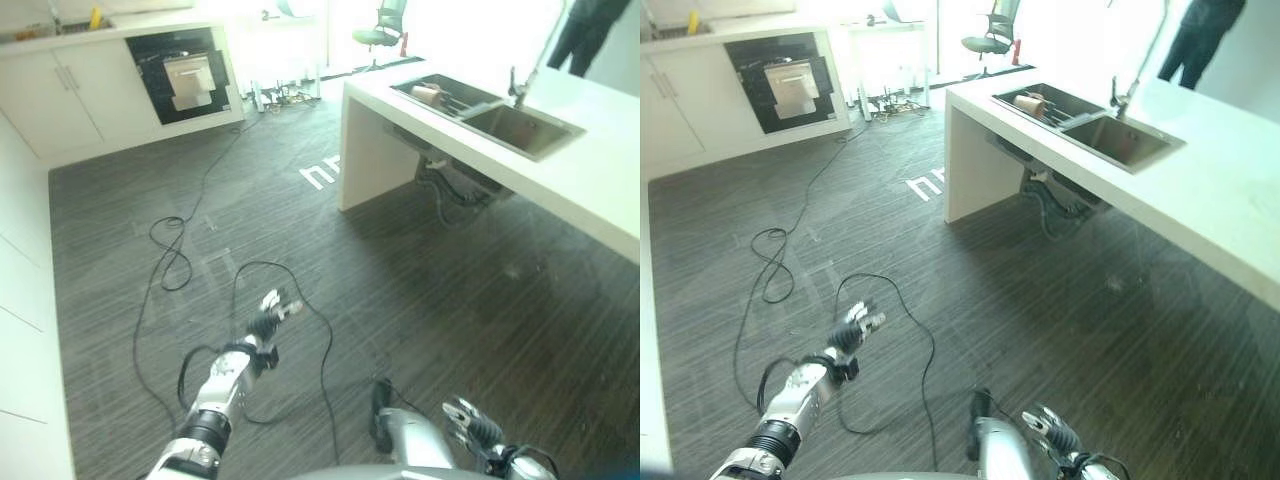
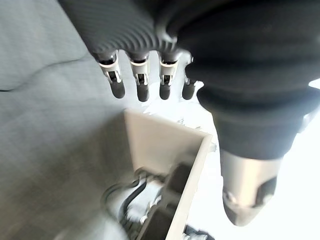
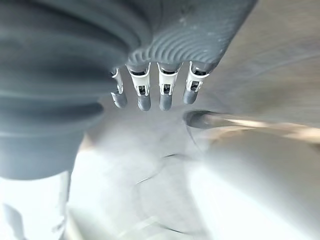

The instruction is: Place the dishes in the dishwasher.

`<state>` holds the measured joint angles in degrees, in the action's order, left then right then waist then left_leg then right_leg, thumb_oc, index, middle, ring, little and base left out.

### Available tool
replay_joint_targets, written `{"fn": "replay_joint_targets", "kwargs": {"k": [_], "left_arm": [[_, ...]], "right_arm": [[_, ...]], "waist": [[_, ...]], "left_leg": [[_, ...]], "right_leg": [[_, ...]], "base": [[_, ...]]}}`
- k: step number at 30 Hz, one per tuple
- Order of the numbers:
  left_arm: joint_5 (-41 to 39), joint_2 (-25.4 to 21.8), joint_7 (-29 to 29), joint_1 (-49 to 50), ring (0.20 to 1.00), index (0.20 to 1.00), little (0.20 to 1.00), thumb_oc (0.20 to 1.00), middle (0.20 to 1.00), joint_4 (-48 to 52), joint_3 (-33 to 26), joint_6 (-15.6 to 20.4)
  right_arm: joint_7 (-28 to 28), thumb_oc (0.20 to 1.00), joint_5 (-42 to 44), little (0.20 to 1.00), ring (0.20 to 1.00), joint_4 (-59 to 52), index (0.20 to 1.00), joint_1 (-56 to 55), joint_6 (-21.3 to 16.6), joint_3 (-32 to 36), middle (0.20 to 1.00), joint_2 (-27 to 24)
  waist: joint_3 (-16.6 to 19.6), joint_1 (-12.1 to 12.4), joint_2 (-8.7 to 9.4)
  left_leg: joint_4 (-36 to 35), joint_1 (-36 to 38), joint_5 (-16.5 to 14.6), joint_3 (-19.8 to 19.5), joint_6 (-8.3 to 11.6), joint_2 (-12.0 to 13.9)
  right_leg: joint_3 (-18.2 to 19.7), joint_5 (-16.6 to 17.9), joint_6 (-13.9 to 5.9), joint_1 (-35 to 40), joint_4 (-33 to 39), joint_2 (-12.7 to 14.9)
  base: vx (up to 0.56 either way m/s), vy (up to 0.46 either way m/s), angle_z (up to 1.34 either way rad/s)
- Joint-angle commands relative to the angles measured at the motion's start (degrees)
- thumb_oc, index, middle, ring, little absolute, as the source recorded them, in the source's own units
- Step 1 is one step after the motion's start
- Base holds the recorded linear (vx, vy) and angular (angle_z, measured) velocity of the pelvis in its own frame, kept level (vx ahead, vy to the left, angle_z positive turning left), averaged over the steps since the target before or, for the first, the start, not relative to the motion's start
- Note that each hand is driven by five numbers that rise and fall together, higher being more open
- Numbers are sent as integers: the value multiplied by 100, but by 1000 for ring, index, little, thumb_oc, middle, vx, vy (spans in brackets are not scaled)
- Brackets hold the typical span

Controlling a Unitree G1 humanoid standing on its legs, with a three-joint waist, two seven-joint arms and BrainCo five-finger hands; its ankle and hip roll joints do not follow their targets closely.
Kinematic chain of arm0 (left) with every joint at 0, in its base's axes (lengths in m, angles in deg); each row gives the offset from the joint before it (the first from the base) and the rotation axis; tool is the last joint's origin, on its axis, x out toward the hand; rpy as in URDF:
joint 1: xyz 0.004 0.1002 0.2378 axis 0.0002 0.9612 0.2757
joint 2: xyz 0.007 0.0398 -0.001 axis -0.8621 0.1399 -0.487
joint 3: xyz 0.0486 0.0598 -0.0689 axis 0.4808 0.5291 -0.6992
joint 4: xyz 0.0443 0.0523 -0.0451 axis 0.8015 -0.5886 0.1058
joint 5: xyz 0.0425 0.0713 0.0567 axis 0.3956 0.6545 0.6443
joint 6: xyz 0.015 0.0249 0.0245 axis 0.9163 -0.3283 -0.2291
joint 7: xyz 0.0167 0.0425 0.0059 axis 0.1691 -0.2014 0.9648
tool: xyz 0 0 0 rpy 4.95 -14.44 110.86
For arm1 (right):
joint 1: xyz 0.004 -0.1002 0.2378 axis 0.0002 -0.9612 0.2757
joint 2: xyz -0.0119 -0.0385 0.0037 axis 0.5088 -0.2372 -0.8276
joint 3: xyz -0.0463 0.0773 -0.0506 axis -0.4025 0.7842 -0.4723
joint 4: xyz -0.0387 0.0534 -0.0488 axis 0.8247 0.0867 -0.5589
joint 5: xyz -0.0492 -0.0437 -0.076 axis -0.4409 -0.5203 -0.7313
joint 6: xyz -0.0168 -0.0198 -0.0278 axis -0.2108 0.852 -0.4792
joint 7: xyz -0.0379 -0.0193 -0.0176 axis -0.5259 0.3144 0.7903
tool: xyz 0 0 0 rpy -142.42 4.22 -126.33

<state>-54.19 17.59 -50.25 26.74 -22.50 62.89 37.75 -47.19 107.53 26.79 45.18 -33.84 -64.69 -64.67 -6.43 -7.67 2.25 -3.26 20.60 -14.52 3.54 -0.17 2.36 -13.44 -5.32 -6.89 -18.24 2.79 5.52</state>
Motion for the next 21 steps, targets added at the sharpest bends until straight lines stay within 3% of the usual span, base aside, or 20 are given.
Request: {"fn": "replay_joint_targets", "kwargs": {"k": [1, 2, 3, 4, 7, 8, 9, 13, 15, 17, 19, 21], "left_arm": [[-127, -524, -267, 377, 1000, 1000, 1000, 1000, 1000, -4, -293, 325], [-186, -560, -448, 607, 1000, 1000, 1000, 1000, 1000, 364, -376, 346], [-182, -550, -482, 714, 1000, 1000, 1000, 1000, 1000, 579, -437, 310], [-182, -531, -501, 832, 1000, 1000, 1000, 1000, 1000, 702, -483, 398], [-730, -389, -496, 1123, 1000, 1000, 1000, 1000, 1000, 872, -672, 442], [-886, -311, -512, 1169, 1000, 1000, 1000, 1000, 1000, 994, -720, 430], [-876, -276, -470, 1128, 1000, 1000, 1000, 1000, 1000, 1015, -703, 485], [-853, -289, -358, 1115, 1000, 1000, 1000, 1000, 1000, 1287, -652, 551], [-878, -364, -297, 1159, 1000, 1000, 1000, 1000, 1000, 1538, -697, 529], [-803, -394, -180, 1226, 1000, 1000, 1000, 1000, 1000, 1660, -700, 566], [-766, -382, -226, 1388, 1000, 1000, 1000, 1000, 1000, 1793, -760, 623], [-533, -336, -368, 1461, 1000, 1000, 1000, 1000, 1000, 1766, -769, 804]], "right_arm": [[25, 1000, 140, 1000, 1000, -391, 1000, 283, -307, 364, 1000, -214], [-2, 1000, 179, 1000, 1000, -895, 1000, 115, -329, 465, 1000, -306], [-52, 1000, 175, 1000, 1000, -1070, 1000, 85, -312, 536, 1000, -386], [-121, 1000, 180, 1000, 1000, -1265, 1000, 63, -280, 577, 1000, -441], [-382, 1000, 19, 1000, 1000, -1685, 1000, 5, -210, 725, 1000, -611], [-536, 1000, 95, 1000, 1000, -1726, 1000, 15, -294, 812, 1000, -581], [-502, 1000, 28, 1000, 1000, -1726, 1000, 86, -357, 821, 1000, -574], [-497, 1000, 232, 1000, 1000, -1932, 1000, 224, -323, 834, 1000, -746], [-607, 1000, 403, 1000, 1000, -2245, 1000, 234, -155, 1000, 1000, -839], [-693, 1000, 349, 1000, 1000, -2402, 1000, 210, -101, 1030, 1000, -826], [-762, 1000, 457, 1000, 1000, -2618, 1000, 220, 31, 1034, 1000, -865], [-732, 1000, 458, 1000, 1000, -2599, 1000, 297, -36, 983, 1000, -824]], "waist": [[-297, -24, -2], [-235, -58, 59], [-204, -91, 44], [-160, -130, 15], [-32, -166, -63], [-47, -27, 203], [-115, 82, 247], [-209, 267, 229], [-195, 317, 146], [-129, 395, 85], [-57, 529, 45], [-32, 626, 50]], "left_leg": [[-169, -272, 502, -193, -69, -381], [119, -165, 282, -194, 2, -395], [337, -94, 250, -80, 89, -342], [694, -63, 428, 92, 200, -216], [2561, -425, 1955, 550, 776, 282], [4013, -1567, 2413, 783, 845, 409], [4386, -2195, 2163, 722, 728, 418], [3173, -2436, 2014, 885, 635, 478], [1338, -2358, 1985, 850, 547, 504], [10, -2224, 2012, 327, 523, 451], [-174, -2542, 2095, -407, 589, 485], [-174, -2576, 2146, -404, 580, 478]], "right_leg": [[166, 1425, -220, 662, 221, 33], [210, 1535, -112, 905, 158, 51], [206, 1532, -52, 981, -4, 25], [180, 1469, 25, 1004, -203, -30], [84, 1243, 352, 1411, -279, -324], [220, 1050, 565, 1936, -143, -273], [190, 970, 599, 2172, -83, -289], [296, 606, 598, 2624, 20, -377], [643, 425, 428, 2813, 90, -418], [936, 327, 332, 2884, 135, -418], [1314, 173, 338, 2976, 116, -441], [1409, -18, 276, 3150, 65, -341]], "base": [[899, -341, 75], [910, -348, 36], [786, -307, 34], [610, -223, 52], [635, -318, -10], [705, -424, -43], [680, -330, -33], [406, -3, -33], [620, 212, -72], [594, 227, -69], [553, 219, -76], [487, 230, -83]]}}
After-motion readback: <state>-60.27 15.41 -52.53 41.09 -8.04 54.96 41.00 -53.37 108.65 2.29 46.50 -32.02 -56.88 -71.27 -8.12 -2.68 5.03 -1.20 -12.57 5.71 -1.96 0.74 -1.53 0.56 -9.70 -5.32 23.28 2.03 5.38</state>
